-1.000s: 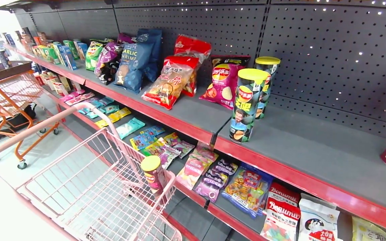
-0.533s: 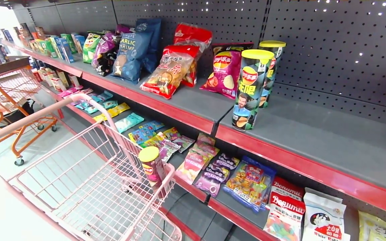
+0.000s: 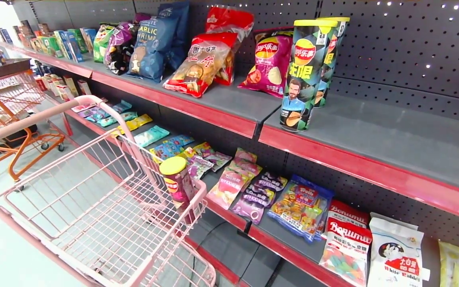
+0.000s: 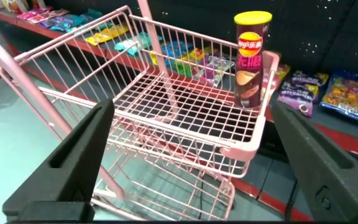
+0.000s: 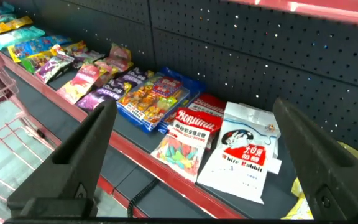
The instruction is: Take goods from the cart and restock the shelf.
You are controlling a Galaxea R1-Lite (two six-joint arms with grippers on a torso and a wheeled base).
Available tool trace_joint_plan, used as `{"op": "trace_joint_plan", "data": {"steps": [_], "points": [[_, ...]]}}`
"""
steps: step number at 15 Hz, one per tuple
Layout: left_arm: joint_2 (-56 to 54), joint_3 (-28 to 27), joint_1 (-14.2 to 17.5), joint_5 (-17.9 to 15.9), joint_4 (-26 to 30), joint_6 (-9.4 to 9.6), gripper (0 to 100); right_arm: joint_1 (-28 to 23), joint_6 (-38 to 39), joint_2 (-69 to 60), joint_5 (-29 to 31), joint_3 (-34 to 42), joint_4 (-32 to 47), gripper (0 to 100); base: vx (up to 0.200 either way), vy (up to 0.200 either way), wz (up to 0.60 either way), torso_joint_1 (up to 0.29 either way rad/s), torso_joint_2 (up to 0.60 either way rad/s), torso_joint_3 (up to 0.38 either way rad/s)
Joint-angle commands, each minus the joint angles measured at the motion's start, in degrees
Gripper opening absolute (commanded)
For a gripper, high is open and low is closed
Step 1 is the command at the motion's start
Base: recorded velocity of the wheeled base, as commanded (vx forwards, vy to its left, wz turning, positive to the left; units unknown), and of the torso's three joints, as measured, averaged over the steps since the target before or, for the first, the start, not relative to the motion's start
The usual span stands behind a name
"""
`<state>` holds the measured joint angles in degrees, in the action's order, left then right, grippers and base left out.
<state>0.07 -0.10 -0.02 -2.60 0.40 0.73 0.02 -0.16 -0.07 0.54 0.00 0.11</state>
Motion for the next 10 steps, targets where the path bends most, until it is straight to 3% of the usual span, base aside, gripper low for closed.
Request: {"op": "trace_joint_plan", "data": {"steps": [1,2,3,4,5,6,8,9,10], "points": [[0.2,-0.1,-0.1,-0.2,-0.1,0.32,100,0.1,0.0,0.1,0.0,0.0,0.0,100,0.0,0.0,0.0,-0.036,0.12,0.08],[0.7,-2.4,-0.2,-1.1,0.0,-0.03,100,0.1,0.0,0.1,0.0,0.0,0.0,100,0.0,0.0,0.0,-0.027,0.08,0.036],[12.3,-14.2,-2.1,-1.6,0.1,-2.84,100,0.0,0.0,0.1,0.0,0.0,0.0,100,0.0,0.0,0.0,0.0,0.0,0.0],[24.4,-25.0,-2.4,-1.3,-0.1,-8.73,100,0.1,0.0,0.1,0.0,0.0,0.0,100,0.0,0.0,0.0,0.0,0.0,0.0],[33.4,-32.6,-2.4,-1.0,-0.3,-12.51,100,0.0,0.0,0.1,0.0,0.0,0.0,100,0.0,0.0,0.0,0.0,0.0,0.0],[39.8,-34.2,-2.4,-1.0,-1.3,-12.77,100,0.0,-0.2,0.1,0.0,0.0,0.0,100,0.0,0.0,0.0,0.0,0.0,0.0],[54.0,-29.6,-2.4,-1.2,-12.7,-12.77,100,0.0,-0.2,0.1,0.0,0.0,0.0,100,0.0,0.0,0.0,0.0,0.0,0.0],[66.1,-25.0,-2.4,-2.0,-27.6,-12.68,100,0.1,-0.1,0.1,0.0,0.0,0.0,100,0.0,0.0,0.0,0.0,0.0,0.0],[74.0,-22.8,-2.3,-3.1,-36.9,-12.68,100,0.0,-0.1,0.1,0.0,0.0,0.0,100,0.0,0.0,0.0,0.0,0.0,0.0]]}}
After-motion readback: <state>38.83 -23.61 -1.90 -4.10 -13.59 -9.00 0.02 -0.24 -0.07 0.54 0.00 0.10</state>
